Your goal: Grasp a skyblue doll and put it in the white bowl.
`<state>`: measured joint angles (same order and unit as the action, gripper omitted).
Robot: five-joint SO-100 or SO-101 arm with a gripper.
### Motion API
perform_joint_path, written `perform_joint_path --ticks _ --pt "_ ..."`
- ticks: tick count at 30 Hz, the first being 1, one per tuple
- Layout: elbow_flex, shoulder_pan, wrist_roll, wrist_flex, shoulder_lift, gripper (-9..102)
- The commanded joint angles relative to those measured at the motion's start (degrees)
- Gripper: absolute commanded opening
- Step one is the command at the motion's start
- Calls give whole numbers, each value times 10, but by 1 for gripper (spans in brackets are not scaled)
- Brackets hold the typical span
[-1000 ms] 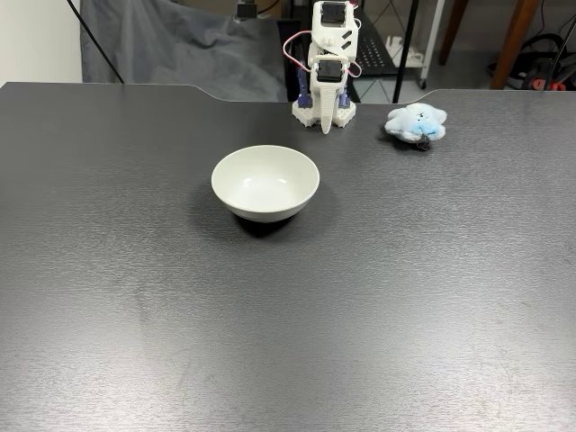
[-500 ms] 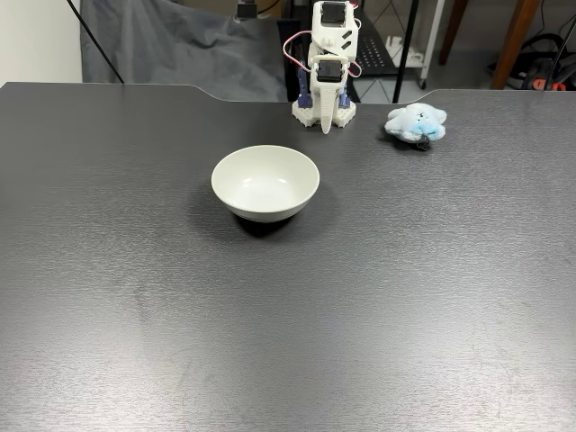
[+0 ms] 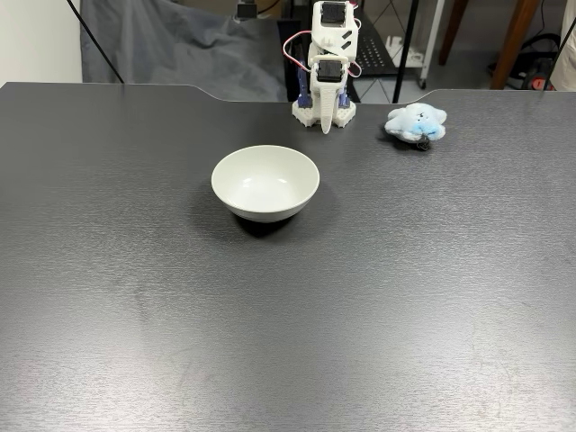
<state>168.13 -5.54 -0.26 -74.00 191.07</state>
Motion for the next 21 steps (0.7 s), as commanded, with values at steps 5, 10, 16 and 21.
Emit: perform_joint_path --ticks 5,10,16,21 --pt "-5 -6 -4 12 2 -1" --pt "-13 -5 0 63 3 -1" --pt "-17 -5 -4 303 0 -1" --pt "-106 -4 -4 352 -1 -1"
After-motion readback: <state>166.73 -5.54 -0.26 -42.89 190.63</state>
